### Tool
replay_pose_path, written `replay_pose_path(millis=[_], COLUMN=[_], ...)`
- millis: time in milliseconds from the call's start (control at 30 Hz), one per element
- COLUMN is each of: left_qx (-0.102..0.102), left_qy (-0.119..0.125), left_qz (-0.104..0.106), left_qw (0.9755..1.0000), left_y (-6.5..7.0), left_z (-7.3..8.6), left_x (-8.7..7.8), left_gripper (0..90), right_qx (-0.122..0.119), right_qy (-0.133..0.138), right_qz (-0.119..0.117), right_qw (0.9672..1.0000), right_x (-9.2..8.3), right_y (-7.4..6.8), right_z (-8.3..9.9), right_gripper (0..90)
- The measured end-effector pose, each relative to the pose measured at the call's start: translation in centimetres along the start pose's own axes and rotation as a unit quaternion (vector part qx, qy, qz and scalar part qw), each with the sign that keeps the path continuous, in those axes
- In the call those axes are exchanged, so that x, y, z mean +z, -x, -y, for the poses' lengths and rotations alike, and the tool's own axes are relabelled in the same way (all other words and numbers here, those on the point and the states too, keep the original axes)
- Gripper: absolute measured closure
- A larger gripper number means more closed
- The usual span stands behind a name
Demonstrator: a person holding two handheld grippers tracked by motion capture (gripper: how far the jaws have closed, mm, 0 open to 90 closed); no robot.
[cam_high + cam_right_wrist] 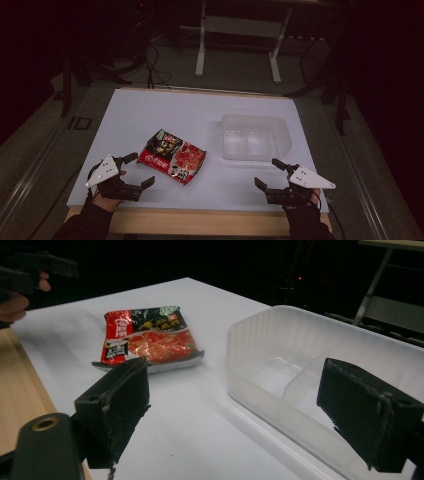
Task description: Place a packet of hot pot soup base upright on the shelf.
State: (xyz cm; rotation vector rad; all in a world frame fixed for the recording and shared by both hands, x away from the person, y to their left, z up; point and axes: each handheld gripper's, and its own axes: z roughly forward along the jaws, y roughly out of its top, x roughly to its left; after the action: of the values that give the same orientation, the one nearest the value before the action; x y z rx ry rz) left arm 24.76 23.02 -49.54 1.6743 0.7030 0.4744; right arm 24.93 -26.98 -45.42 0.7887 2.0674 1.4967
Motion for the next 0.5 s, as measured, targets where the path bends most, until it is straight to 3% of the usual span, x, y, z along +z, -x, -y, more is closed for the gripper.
replay_pose_path(millis=[33,167,200,233,367,500], left_qx=[0.000,0.005,0.003,0.004,0.010,0.010], left_qy=[-0.011,-0.025,-0.025,-0.026,-0.032,-0.035], left_qz=[0.006,0.005,0.007,0.013,0.045,0.058], left_qw=[0.9999,0.9997,0.9997,0.9996,0.9984,0.9976], left_y=[0.0,0.4,0.6,0.8,1.4,1.7], left_z=[0.0,-0.1,-0.2,-0.3,-0.6,-1.1], left_x=[0.2,0.4,0.4,0.5,0.8,0.8], left_gripper=[0.2,0.2,0.2,0.2,0.2,0.2], right_qx=[0.002,0.013,0.033,0.039,0.026,0.014], right_qy=[-0.010,-0.007,-0.002,-0.001,0.000,0.012], right_qz=[0.000,0.000,-0.006,-0.008,-0.008,-0.011], right_qw=[0.9999,0.9999,0.9994,0.9992,0.9996,0.9998], right_x=[0.1,0.1,-0.1,-0.2,-0.2,-0.4], right_y=[-0.1,-0.2,-0.3,-0.3,-0.6,-0.9], right_z=[0.0,-0.1,-0.2,-0.3,-0.4,-0.7], right_gripper=[13.2,11.5,10.9,10.5,10.5,10.4])
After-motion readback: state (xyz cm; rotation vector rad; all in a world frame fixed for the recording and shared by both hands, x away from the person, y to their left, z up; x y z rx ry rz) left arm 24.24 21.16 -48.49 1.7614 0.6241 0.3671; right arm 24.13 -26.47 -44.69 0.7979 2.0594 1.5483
